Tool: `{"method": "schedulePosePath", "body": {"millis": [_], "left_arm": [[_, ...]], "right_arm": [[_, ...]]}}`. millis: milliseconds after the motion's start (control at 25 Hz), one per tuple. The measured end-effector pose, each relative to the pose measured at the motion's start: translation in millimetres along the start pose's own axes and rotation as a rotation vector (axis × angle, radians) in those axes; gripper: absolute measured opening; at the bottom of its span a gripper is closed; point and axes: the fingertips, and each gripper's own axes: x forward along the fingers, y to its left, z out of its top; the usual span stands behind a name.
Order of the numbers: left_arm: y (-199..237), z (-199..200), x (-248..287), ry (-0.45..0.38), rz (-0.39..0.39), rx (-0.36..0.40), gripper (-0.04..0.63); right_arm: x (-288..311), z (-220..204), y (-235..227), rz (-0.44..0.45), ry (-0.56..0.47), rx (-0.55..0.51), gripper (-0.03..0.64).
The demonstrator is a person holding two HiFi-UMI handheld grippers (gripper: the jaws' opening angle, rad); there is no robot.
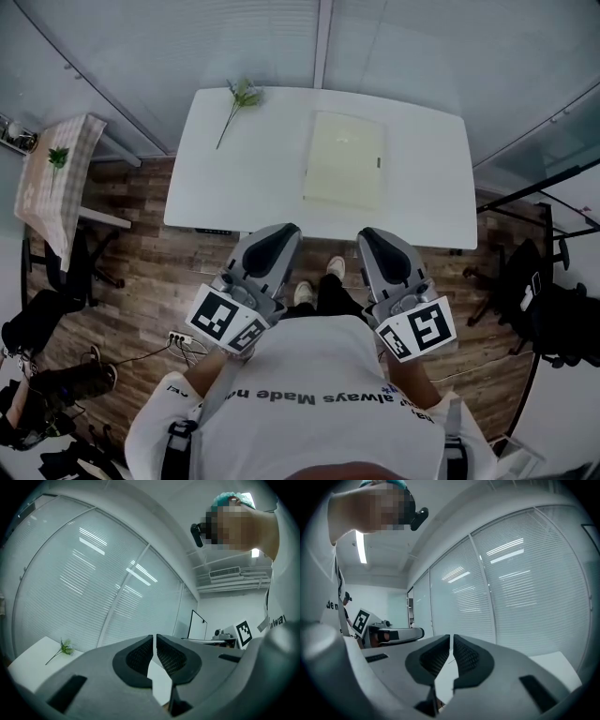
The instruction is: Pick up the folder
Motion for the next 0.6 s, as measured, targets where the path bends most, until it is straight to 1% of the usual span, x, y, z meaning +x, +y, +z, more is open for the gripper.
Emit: {"method": "schedulePosePath", "body": {"millis": [280, 440, 600], "left_arm": [[17.8, 4.3, 37.7, -0.004, -0.019, -0.007, 0.028], [29.2, 7.7, 65.2, -0.001, -0.033, -0.011, 0.028], [39.7, 7.7, 103.3, 0.007, -0.04, -0.013, 0.028]], "right_arm": [[19.8, 9.5, -29.5, -0.017, -0.009, -0.007, 0.028], [36.0, 14.0, -54.7, -0.028, -0.008, -0.003, 0.028], [49.6, 18.2, -90.9, -0.037, -0.006, -0.001, 0.029]]}}
